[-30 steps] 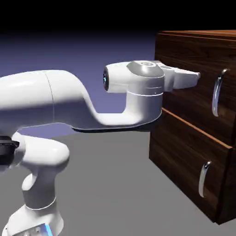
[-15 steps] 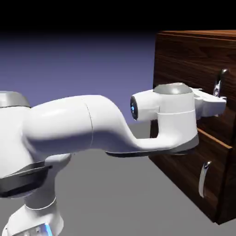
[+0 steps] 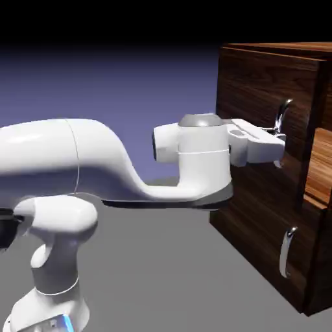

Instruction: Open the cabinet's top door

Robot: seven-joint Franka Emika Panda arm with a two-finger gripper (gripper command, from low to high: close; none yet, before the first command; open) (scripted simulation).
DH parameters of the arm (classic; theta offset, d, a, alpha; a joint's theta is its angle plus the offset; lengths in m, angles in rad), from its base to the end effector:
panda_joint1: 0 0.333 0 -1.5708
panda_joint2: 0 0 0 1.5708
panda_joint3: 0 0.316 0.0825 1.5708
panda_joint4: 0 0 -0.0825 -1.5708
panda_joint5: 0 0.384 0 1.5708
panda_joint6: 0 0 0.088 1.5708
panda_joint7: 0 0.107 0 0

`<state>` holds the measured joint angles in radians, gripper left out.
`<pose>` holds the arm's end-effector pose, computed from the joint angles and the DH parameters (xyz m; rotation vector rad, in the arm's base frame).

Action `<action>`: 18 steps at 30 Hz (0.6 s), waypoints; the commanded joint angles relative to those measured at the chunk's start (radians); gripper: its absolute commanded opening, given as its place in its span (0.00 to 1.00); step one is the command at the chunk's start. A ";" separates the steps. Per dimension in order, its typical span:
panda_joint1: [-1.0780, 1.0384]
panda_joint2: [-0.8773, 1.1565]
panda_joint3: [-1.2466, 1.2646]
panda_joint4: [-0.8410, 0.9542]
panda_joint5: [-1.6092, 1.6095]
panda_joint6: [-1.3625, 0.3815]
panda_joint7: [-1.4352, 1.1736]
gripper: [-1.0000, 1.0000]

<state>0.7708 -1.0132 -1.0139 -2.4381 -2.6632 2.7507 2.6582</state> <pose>0.3863 -0.1460 0.5239 -1.7397 0.9213 -1.8827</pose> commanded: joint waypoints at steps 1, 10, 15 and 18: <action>-0.036 -0.006 0.029 -0.032 0.022 -0.020 -0.003 0.00; -0.350 -0.120 0.335 -0.316 0.289 -0.191 -0.072 0.00; -0.471 -0.223 0.516 -0.443 0.490 -0.279 -0.134 0.00; -0.515 -0.288 0.624 -0.503 0.620 -0.332 -0.175 0.00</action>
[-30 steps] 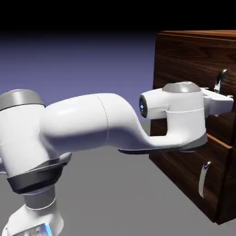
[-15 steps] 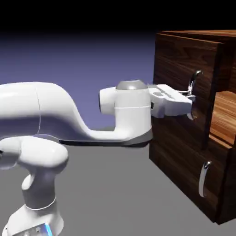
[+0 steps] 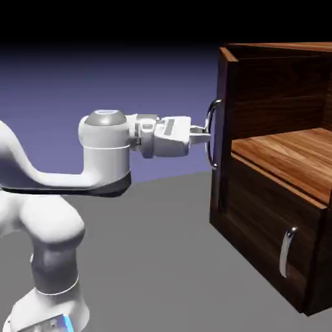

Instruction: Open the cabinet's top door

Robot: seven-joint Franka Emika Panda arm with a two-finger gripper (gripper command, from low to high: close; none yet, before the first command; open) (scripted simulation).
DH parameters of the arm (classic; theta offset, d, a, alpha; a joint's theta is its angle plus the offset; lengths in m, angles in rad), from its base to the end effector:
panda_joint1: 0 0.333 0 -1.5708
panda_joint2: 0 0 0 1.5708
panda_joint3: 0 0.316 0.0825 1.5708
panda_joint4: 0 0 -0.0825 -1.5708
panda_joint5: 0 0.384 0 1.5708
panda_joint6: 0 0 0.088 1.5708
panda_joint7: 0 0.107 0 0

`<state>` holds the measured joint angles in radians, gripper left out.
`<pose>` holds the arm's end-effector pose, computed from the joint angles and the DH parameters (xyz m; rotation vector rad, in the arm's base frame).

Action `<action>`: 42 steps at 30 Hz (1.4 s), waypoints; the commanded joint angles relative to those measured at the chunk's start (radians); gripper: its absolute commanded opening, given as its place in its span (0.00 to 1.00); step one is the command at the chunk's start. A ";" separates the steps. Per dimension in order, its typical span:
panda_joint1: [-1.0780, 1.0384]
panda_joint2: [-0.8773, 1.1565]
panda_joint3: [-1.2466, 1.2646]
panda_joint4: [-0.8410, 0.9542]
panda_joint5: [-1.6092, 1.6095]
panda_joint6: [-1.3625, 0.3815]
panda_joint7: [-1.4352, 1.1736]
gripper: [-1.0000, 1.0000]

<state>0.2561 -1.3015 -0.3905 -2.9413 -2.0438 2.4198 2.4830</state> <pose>0.2577 -0.0425 0.5239 -1.6614 1.2932 -2.0903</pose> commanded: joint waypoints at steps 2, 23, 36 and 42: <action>-0.017 -0.042 0.070 -0.033 0.088 -0.038 -0.027 0.00; 0.085 -0.153 0.826 -0.060 0.909 -0.541 -0.138 0.00; -0.095 0.091 1.295 0.273 1.305 -0.931 -0.076 0.00; -0.288 0.171 1.474 0.490 1.417 -1.101 -0.066 0.00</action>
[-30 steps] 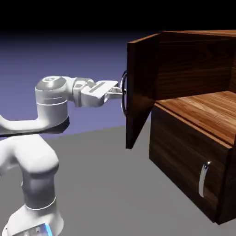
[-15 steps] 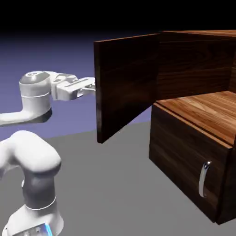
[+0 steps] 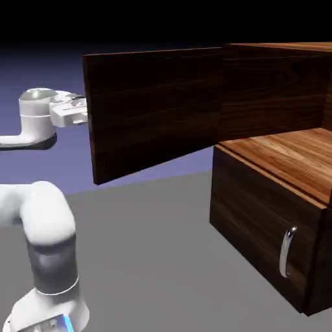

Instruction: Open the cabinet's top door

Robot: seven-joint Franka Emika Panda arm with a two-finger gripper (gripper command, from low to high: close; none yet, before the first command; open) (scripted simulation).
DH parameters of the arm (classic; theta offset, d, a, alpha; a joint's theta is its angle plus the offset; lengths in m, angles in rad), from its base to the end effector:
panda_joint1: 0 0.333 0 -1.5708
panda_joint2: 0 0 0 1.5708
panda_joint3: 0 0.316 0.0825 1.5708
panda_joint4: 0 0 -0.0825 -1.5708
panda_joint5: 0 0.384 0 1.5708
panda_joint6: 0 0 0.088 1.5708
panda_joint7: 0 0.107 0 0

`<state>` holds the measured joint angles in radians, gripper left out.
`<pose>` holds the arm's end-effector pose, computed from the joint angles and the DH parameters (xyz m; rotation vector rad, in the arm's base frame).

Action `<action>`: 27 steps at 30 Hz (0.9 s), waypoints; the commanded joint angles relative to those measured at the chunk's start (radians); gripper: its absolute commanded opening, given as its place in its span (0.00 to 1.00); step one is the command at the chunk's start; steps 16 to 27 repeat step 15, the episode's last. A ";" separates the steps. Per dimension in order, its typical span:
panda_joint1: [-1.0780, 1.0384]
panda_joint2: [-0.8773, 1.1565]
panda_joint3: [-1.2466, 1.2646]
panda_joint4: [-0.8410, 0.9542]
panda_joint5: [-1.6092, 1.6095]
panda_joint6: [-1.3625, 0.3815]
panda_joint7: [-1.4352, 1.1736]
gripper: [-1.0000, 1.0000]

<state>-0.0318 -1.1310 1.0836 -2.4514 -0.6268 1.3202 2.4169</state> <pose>0.1400 0.2702 0.5240 1.0544 -1.7176 1.9599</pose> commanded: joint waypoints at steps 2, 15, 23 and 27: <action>-0.068 0.015 0.052 0.073 0.028 -0.053 -0.002 0.00; -0.510 0.010 0.310 0.541 0.143 -0.357 -0.066 0.00; -0.510 0.010 0.310 0.541 0.143 -0.357 -0.066 0.00; -0.510 0.010 0.310 0.541 0.143 -0.357 -0.066 0.00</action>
